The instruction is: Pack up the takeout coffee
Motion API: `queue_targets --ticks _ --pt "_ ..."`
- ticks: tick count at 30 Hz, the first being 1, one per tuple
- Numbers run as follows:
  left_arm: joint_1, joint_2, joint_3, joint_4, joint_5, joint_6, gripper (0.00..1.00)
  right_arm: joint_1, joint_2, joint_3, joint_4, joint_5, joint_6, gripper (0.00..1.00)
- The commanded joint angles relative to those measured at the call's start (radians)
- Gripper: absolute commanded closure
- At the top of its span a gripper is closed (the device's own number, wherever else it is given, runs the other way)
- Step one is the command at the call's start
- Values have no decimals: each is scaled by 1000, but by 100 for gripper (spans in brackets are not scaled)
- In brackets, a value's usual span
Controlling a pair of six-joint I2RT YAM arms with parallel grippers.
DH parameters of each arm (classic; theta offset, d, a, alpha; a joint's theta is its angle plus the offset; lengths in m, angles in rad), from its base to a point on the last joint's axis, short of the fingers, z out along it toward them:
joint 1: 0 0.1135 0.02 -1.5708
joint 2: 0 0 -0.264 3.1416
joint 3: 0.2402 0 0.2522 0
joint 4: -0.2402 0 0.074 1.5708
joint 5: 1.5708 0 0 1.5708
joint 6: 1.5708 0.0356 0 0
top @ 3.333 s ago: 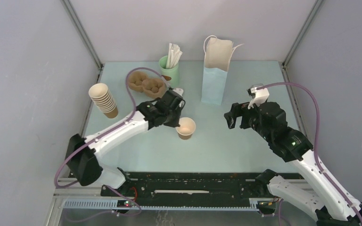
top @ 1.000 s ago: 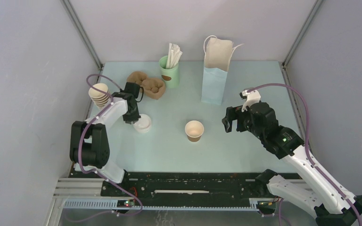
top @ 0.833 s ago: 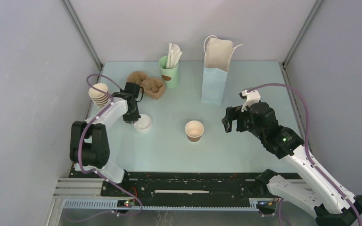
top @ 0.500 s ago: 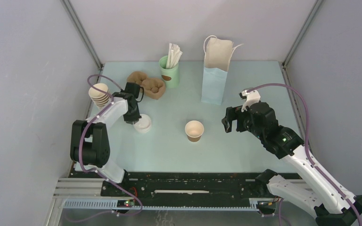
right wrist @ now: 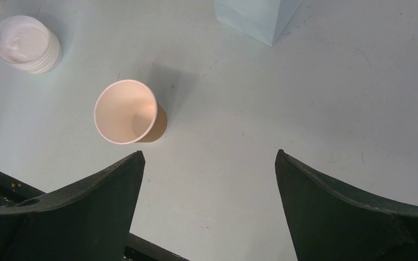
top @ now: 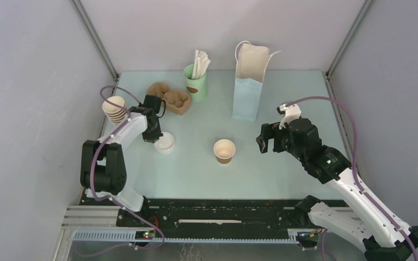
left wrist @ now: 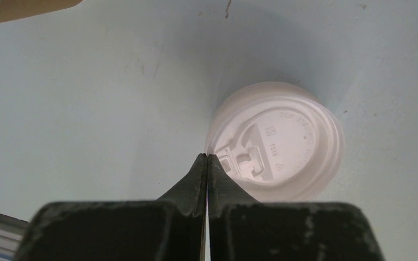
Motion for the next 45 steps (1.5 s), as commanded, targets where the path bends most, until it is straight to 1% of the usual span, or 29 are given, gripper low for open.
queue_targets --ticks 1,5,8,10,11,12,13,15,16,17,18,19,20,22,25,27,29,33,39,41,45 --pt "6 -139 62 -34 -1 10 100 3 -7 -1 25 5 -7 0" --pt "6 -270 57 -65 3 12 100 3 1 -1 29 5 -8 0" --pt "3 -381 32 -45 34 37 100 3 7 -1 33 7 -7 0" --pt "-1 -461 10 -9 99 62 100 3 10 -1 34 1 -8 0" --pt "-2 -504 -6 24 157 62 100 2 10 0 36 -10 -6 0" --pt "-2 -551 -26 67 239 47 100 2 12 3 36 -28 -2 0" --pt "-2 -593 -46 118 373 15 100 -2 17 11 36 -54 0 0" --pt "-5 -655 -110 284 618 -107 100 -8 25 28 41 -131 15 0" --pt "-15 -671 -146 400 712 -195 100 -13 26 34 52 -185 27 0" --pt "-30 -687 -194 539 794 -296 100 -18 27 37 69 -235 44 0" --pt "-54 -695 -241 751 851 -413 100 -27 25 39 91 -295 65 0" --pt "-82 -692 -288 928 882 -516 100 -39 24 41 120 -363 93 0" --pt "-130 -677 -323 1079 902 -618 100 -51 22 41 155 -456 130 0" --pt "-209 -626 -339 1279 931 -737 100 -74 21 42 247 -596 224 0" --pt "-328 -543 -312 1484 945 -834 100 -81 27 42 438 -756 351 0" --pt "-370 -491 -292 1591 964 -889 100 -89 26 42 538 -828 434 0" --pt "-380 -461 -299 1676 942 -939 100 -105 15 42 597 -865 483 0" --pt "-387 -398 -296 1787 954 -1004 100 -113 -23 41 624 -870 489 0" --pt "-409 -244 -294 2137 983 -1250 100 -128 -5 42 763 -933 558 0" --pt "-423 -217 -289 2149 989 -1266 100 -140 15 41 801 -930 604 0" --pt "-439 -228 -298 2086 1001 -1201 100 -145 54 42 868 -936 692 0"
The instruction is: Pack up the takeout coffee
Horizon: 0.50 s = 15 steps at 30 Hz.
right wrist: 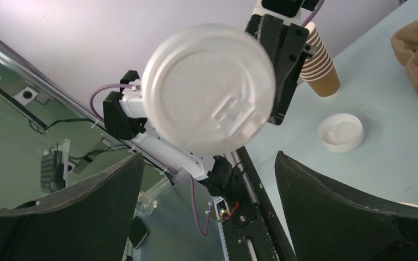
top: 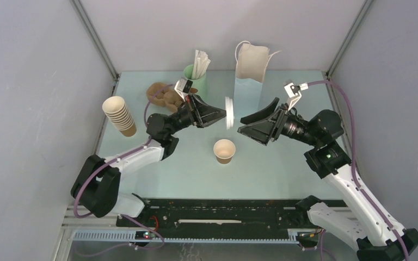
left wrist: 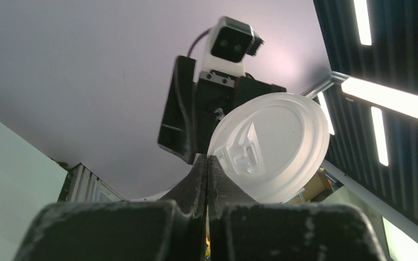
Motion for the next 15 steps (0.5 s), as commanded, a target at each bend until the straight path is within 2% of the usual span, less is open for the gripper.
queue_targets --ticks 1,7,15 --pt "-19 -32 17 52 40 9 100 -8 34 32 118 -26 125 0" --pt "-20 -53 3 -42 60 87 100 -4 44 32 87 -9 188 0" --pt "-24 -38 13 -43 63 88 100 17 51 32 114 -6 273 0"
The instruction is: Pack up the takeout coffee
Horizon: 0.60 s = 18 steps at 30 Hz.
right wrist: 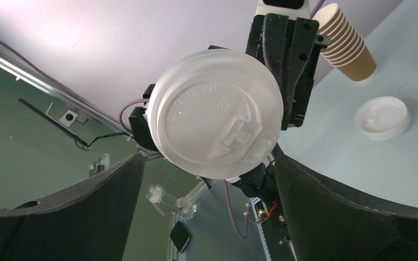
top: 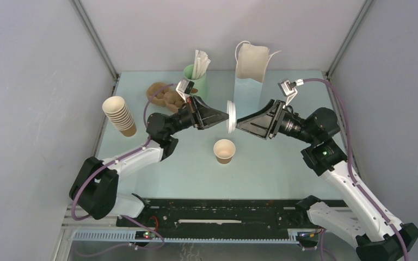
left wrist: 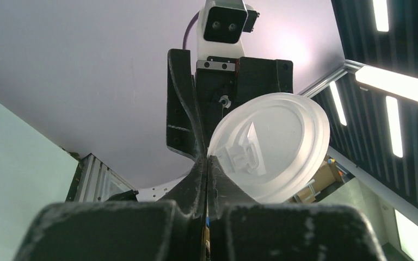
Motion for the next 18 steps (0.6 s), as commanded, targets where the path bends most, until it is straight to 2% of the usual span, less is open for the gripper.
queue_targets --ticks 1,7,18 --pt "-13 -15 14 12 26 29 100 11 3 32 48 0 80 0" --pt "-18 -16 16 12 27 29 100 15 36 32 87 -16 171 0" --pt "-23 -18 22 -4 34 40 100 18 54 32 101 -12 207 0"
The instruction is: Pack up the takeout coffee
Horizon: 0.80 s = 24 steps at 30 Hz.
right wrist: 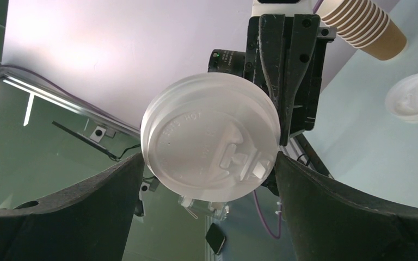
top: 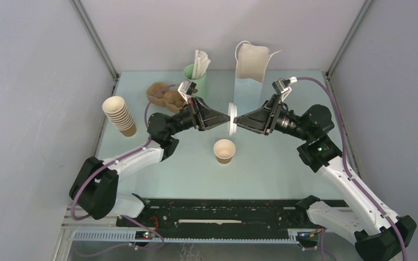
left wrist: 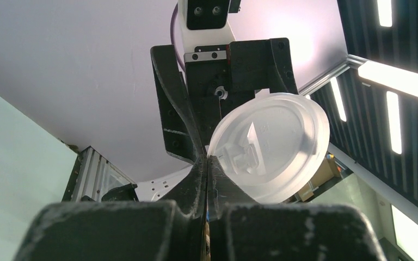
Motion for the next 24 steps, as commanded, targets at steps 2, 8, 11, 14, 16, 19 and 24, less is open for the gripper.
queue_targets --ticks 2,8,11,14,16,19,24 --pt "-12 -18 23 0 17 40 100 5 8 32 78 -25 54 2" --pt "-12 -23 23 -12 16 46 100 1 5 32 60 -25 48 4" --pt "-12 -34 21 -34 7 60 100 1 3 31 50 -19 33 1" --pt "-12 -50 23 -82 4 90 100 1 -3 31 23 -9 8 0" --pt "-12 -58 24 -106 3 105 100 1 -3 32 12 0 -2 0" --pt "-12 -66 26 -125 3 115 100 1 0 32 3 6 -9 0" --pt "-11 -74 28 -153 1 133 100 1 6 32 14 4 -7 4"
